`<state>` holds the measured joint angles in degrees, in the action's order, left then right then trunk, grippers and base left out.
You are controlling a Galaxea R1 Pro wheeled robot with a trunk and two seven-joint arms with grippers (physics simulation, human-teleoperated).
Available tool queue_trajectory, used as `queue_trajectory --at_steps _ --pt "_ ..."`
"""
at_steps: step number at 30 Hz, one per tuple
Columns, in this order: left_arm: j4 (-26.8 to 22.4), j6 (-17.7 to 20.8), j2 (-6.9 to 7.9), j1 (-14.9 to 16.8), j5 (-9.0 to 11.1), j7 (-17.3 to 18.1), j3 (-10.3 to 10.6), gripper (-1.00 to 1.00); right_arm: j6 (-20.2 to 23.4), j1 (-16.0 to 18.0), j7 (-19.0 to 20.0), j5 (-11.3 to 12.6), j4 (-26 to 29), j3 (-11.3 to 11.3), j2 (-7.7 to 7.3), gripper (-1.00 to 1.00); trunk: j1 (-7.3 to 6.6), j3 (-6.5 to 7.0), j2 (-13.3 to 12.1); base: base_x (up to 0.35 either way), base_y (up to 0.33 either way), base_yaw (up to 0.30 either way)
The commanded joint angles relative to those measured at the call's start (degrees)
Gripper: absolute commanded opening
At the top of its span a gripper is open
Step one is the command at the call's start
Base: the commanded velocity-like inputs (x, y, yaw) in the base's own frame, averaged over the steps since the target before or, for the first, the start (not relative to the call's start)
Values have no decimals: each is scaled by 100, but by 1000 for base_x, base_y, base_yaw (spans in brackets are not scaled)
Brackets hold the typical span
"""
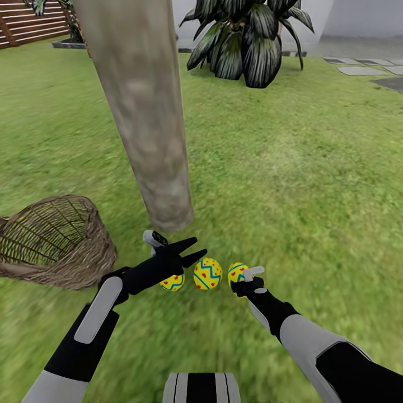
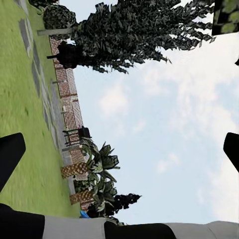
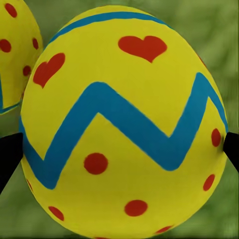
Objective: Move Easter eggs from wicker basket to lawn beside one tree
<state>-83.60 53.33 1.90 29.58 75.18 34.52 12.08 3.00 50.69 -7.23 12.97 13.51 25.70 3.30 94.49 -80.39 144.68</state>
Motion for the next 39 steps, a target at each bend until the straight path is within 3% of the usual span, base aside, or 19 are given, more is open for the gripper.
queue_trajectory --at_steps 1,21,30,31,39 --pt "2 20 3 3 14 11 5 100 33 2 -33 48 11 49 -4 -100 1 -26 3 0 0 0" --pt "2 20 3 3 14 11 5 100 61 2 -33 50 20 49 -5 -100 53 -469 30 0 0 0" --pt "11 20 3 3 14 11 5 100 61 2 -33 56 20 49 -5 -100 53 -469 30 0 0 0" --pt "12 20 3 2 14 11 5 100 61 2 -33 56 20 49 -5 100 53 -469 30 0 0 0" --pt "11 20 3 3 14 11 57 100 70 2 -33 56 20 49 -5 100 35 -314 20 0 0 0"
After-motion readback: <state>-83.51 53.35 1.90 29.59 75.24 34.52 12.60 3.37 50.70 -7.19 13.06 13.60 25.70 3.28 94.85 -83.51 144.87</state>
